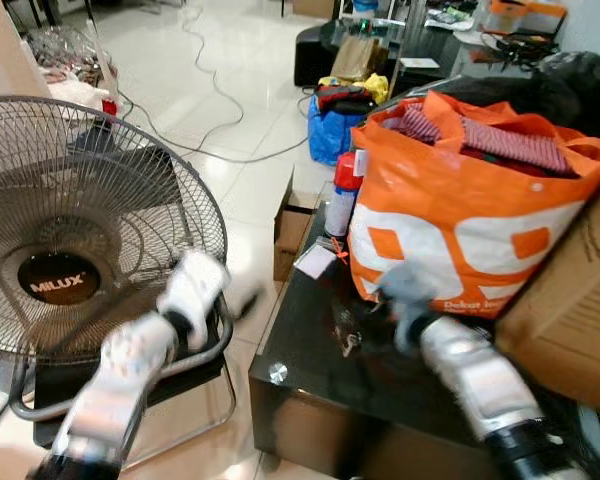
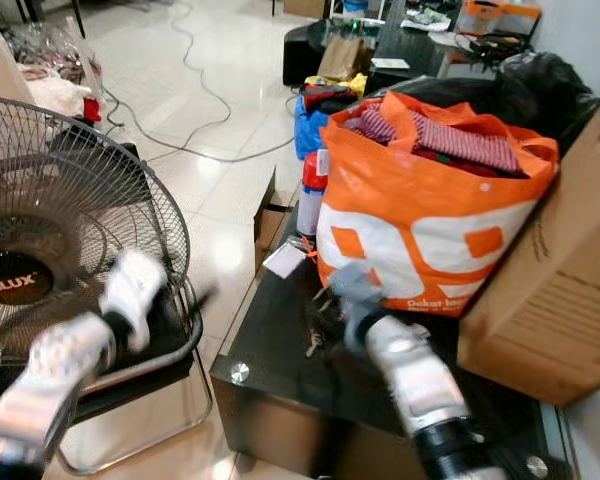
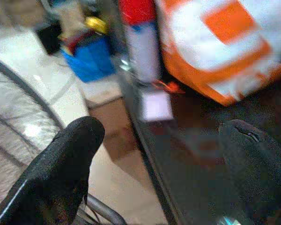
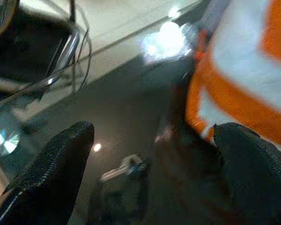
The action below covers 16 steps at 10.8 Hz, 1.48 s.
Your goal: Hang keys on a hook
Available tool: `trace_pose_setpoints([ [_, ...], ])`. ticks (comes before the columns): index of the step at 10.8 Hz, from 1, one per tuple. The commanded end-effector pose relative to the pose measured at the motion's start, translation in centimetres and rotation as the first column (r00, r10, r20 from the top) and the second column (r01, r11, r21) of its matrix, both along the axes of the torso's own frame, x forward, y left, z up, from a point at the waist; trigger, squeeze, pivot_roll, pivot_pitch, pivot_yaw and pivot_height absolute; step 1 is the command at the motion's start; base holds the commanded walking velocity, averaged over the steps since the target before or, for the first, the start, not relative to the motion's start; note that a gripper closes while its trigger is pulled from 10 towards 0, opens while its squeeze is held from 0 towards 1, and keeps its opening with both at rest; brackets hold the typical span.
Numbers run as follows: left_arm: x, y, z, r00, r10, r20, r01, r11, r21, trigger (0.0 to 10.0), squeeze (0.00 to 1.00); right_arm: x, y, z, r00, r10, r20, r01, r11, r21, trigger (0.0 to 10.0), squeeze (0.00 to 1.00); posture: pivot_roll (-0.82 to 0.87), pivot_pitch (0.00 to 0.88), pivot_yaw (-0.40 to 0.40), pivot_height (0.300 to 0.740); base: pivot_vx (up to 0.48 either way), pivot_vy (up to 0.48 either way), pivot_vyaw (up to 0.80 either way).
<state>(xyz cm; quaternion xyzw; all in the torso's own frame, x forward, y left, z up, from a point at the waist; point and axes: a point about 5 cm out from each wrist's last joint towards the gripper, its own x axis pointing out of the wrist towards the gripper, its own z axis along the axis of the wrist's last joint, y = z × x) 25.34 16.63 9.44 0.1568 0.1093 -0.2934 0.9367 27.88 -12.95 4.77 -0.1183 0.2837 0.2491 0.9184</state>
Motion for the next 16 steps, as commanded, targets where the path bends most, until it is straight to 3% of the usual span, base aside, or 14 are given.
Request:
trace_pose_setpoints([
  [1,-0.4,-0.2,0.2,0.999,-0.045,-0.014,0.045,0.999,0.008,10.0,0.0,0.7,0.5,0.2,1.0,0.018,0.005,-0.018,1.0,-0.015,10.0,0.0,-0.05,0.0,-0.052,0.74,0.0,0.0,0.0],
  [2,-1.7,0.1,0.1,0.994,-0.089,-0.063,0.09,0.996,0.017,10.0,0.0,1.9,1.6,-0.4,0.999,-0.023,-0.026,0.023,1.0,0.019,10.0,0.0,-0.04,0.0,-0.053,0.74,0.0,0.0,0.0],
  [3,-2.0,0.3,0.2,0.992,-0.098,-0.075,0.1,0.995,0.02,10.0,0.0,2.2,1.9,-0.6,0.998,-0.055,-0.04,0.057,0.998,0.04,10.0,0.0,-0.04,0.0,-0.052,0.74,0.0,0.0,0.0],
  [4,-2.7,0.9,0.3,0.989,-0.113,-0.099,0.118,0.992,0.041,10.0,0.0,2.6,2.6,-1.6,0.986,-0.145,-0.082,0.152,0.984,0.088,10.0,0.0,-0.03,0.0,-0.04,0.74,0.0,0.0,0.0],
  [6,-3.0,1.5,0.8,0.987,-0.118,-0.107,0.125,0.991,0.053,10.0,0.0,2.2,3.0,-3.0,0.955,-0.262,-0.142,0.277,0.956,0.097,10.0,0.0,-0.01,0.0,-0.011,0.74,0.0,0.0,0.0],
  [7,-3.0,1.4,1.1,0.985,-0.132,-0.114,0.139,0.989,0.054,10.0,0.0,1.8,2.9,-4.0,0.932,-0.325,-0.159,0.338,0.939,0.06,10.0,0.0,-0.02,0.012,0.011,0.74,0.0,0.0,0.0],
  [11,-3.9,0.9,1.1,0.969,-0.187,-0.163,0.196,0.98,0.041,10.0,0.0,0.7,2.9,-5.5,0.865,-0.463,-0.194,0.481,0.875,0.059,9.6,0.0,-0.03,0.058,0.03,0.74,0.0,0.0,0.0],
  [12,-4.2,1.0,1.2,0.968,-0.187,-0.169,0.197,0.979,0.043,10.0,0.0,0.7,2.8,-5.7,0.849,-0.492,-0.194,0.512,0.856,0.07,5.6,0.0,-0.02,0.064,0.024,0.74,0.0,0.0,0.0],
  [13,-4.5,1.1,1.2,0.967,-0.185,-0.175,0.195,0.98,0.042,10.0,0.0,0.7,2.6,-5.8,0.836,-0.516,-0.184,0.533,0.844,0.055,4.1,0.0,-0.01,0.066,0.019,0.74,0.0,0.0,0.0],
  [15,-4.8,1.1,1.3,0.964,-0.189,-0.187,0.2,0.979,0.038,10.0,0.0,0.7,2.2,-6.0,0.81,-0.559,-0.174,0.572,0.82,0.029,2.5,0.0,-0.01,0.063,0.016,0.74,0.0,0.0,0.0],
  [16,-5.2,0.9,1.4,0.951,-0.218,-0.219,0.227,0.974,0.013,10.0,0.0,0.7,2.2,-6.1,0.799,-0.572,-0.185,0.587,0.808,0.035,0.8,0.0,-0.01,0.062,0.016,0.74,0.0,0.0,0.0],
])
